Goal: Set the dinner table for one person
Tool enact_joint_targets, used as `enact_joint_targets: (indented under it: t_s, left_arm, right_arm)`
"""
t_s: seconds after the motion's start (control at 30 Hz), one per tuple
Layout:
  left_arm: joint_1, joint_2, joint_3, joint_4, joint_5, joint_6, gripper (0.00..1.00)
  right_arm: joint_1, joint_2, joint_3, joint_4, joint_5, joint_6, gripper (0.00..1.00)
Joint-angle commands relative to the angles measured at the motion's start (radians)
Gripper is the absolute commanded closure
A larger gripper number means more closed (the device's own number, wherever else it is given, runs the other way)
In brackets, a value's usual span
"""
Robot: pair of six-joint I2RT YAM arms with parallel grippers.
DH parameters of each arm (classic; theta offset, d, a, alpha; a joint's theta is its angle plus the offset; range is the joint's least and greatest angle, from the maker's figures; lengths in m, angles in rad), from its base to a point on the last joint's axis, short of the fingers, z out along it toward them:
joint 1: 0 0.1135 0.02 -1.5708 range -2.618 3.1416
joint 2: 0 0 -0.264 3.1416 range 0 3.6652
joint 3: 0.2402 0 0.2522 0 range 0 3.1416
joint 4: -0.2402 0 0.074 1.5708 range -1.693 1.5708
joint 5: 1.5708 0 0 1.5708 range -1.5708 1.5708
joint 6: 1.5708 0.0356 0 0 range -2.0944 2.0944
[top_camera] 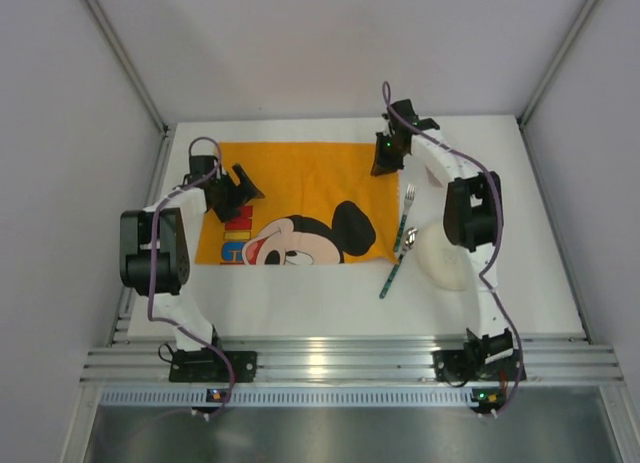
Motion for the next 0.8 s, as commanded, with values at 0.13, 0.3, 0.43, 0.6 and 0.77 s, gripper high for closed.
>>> enact_joint_targets:
  t_s: [0.13, 0.3, 0.43, 0.6, 0.77]
  left_arm:
    - [0.082, 0.026, -0.028, 0.056, -0.066, -0.008, 0.07]
    - [0.154, 0.026, -0.074, 0.016, -0.092, 0.048, 0.08]
    - [0.182, 0.034, -0.074, 0.007, -0.061, 0.058, 0.08]
    - [0.18, 0.028, -0.068, 0.0, -0.014, 0.049, 0.09]
    - [0.18, -0.008, -0.106, -0.069, -0.081, 0.045, 0.09]
  right_arm:
    - [-0.054, -0.425, -0.152, 0.092, -0.015, -0.041, 0.77]
    - [-0.146, -0.548, -0.208, 0.093, 0.168, -0.03, 0.7]
    - [-0.221, -0.568, -0.27, 0.089, 0.185, 0.028, 0.4]
    - [-0.289, -0.591, -0.431, 0.122, 0.159, 0.185, 0.31]
    - [-0.295, -0.577, -0.507, 0.139, 0.136, 0.251, 0.28]
